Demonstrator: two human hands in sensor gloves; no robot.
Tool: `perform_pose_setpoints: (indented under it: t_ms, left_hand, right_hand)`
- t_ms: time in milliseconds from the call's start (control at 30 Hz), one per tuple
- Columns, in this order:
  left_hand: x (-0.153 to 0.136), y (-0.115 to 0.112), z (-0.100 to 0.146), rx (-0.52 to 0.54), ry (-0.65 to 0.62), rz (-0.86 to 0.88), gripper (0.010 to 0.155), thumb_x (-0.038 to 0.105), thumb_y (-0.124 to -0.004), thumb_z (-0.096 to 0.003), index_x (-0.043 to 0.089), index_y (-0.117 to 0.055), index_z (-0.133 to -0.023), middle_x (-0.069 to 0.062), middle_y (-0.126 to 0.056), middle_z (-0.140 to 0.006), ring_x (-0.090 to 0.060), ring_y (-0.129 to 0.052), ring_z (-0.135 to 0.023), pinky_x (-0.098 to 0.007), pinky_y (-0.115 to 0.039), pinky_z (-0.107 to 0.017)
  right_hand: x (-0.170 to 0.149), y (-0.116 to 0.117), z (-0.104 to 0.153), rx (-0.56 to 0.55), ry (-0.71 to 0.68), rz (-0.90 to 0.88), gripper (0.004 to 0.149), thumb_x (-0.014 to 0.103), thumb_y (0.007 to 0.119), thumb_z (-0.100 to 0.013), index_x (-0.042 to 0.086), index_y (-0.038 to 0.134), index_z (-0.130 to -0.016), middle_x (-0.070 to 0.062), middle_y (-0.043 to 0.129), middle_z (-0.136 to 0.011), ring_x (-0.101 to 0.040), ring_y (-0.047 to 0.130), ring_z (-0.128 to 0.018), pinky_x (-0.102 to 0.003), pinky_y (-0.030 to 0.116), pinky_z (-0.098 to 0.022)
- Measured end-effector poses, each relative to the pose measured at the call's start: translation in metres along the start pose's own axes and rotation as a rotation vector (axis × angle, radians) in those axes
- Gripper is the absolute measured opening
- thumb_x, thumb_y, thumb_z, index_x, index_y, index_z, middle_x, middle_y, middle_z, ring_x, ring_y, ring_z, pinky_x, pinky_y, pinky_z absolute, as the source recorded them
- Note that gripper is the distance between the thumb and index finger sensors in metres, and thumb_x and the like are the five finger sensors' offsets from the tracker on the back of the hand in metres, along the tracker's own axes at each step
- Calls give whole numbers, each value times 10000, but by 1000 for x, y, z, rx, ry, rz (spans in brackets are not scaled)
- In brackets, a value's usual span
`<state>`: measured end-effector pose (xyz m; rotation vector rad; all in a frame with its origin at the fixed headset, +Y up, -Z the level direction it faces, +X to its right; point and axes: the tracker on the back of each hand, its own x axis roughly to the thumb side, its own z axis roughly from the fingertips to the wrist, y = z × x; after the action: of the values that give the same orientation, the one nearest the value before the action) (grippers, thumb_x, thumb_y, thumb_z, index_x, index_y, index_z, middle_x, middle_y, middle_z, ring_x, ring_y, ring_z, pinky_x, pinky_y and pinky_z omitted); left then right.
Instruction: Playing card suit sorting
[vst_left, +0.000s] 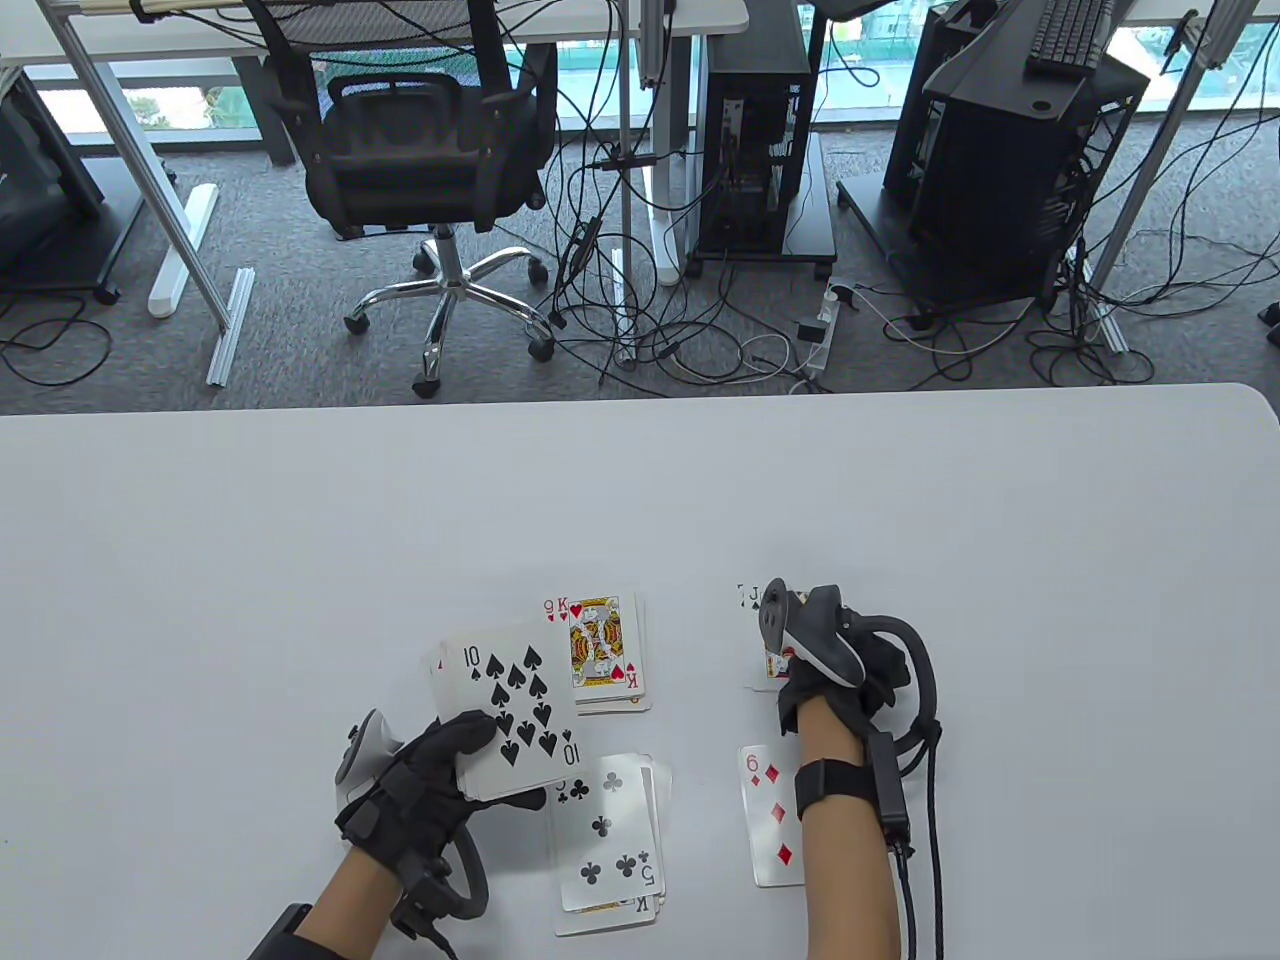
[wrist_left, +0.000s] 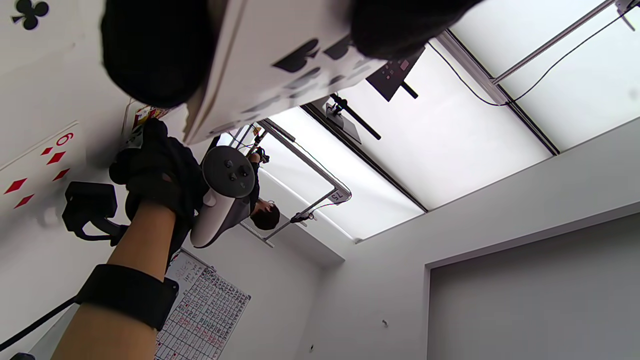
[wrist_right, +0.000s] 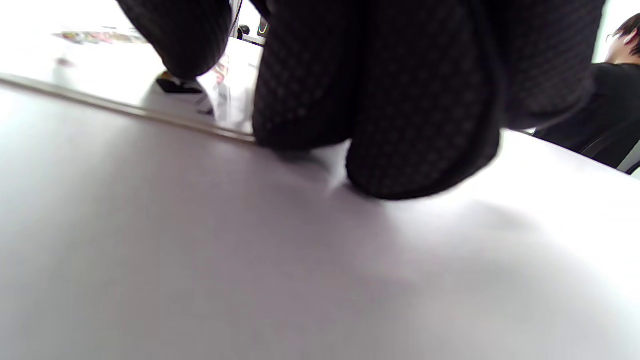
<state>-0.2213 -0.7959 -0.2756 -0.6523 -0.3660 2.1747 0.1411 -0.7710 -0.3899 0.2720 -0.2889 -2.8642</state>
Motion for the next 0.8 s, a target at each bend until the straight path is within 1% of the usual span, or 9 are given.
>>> perform_pose_setpoints:
  t_ms: [67,167,300,400,500,600,667,733,800]
  left_hand:
    - [0,0,0,-2,-1,2,577,390,-660,-641,230,-374,-1115,-83,-548,-1130,-416,-739,-924,-477,-827,-529]
    - [0,0,0,-2,-2,1,576,391,-659,-641,230,-374,-1114,-82,-547,-1131,-414,-739,-924,-475,-828,-529]
    - [-1,0,0,-4,2,2,575,390,-659,-641,231,-373,-1114,-82,-545,-1132,-415,-737,-926,-479,-827,-528]
    - [-1,0,0,-3,6,4,576,389,-660,-642,229,-372,-1114,-83,-544,-1132,-417,-736,-925,-481,-826,-529]
    - [-1,0,0,-2,5,2,577,388,-660,-642,227,-371,-1115,-85,-543,-1132,-419,-735,-925,-481,-824,-530]
    - [-1,0,0,-1,2,2,576,390,-660,-641,230,-372,-1114,-84,-544,-1132,-417,-735,-926,-481,-825,-530]
    - [-1,0,0,-1,3,3,577,388,-660,-642,229,-371,-1115,-85,-541,-1133,-420,-733,-926,-482,-824,-531]
    - [-1,0,0,-4,4,4,577,389,-661,-641,229,-373,-1114,-85,-543,-1132,-419,-734,-926,-482,-824,-530]
    - [-1,0,0,-7,4,4,578,389,-661,-642,228,-371,-1115,-85,-543,-1132,-419,-734,-926,-483,-823,-531]
  right_hand:
    - [-1,-4,2,-21,10,22,590,376,671,-542,-158,747,-782,-103,945,-370,-312,969,-266,-522,819,-340]
    - [2,-16,9,-83,-19,-23,593,375,675,-544,-163,739,-785,-106,944,-374,-317,970,-262,-524,818,-340]
    - [20,-42,33,-215,-210,-251,583,359,664,-551,-170,731,-788,-110,944,-385,-325,971,-267,-527,817,-343]
    - [39,-54,55,-257,-383,-487,588,354,644,-561,-180,724,-792,-120,944,-402,-336,973,-280,-536,814,-348]
    - [62,-63,85,-266,-567,-765,609,362,619,-571,-194,707,-805,-140,942,-427,-356,969,-307,-551,804,-360]
    - [83,-65,112,-242,-707,-934,648,392,588,-582,-200,684,-825,-153,936,-458,-370,964,-336,-562,795,-375]
    - [94,-64,126,-221,-772,-976,701,437,584,-581,-208,650,-848,-162,923,-494,-377,957,-367,-569,785,-391]
    - [103,-62,136,-206,-813,-975,785,485,604,-567,-225,548,-897,-189,889,-558,-406,933,-427,-594,758,-420]
    - [109,-59,143,-209,-832,-948,822,508,628,-552,-234,499,-880,-192,856,-598,-415,916,-463,-604,745,-434]
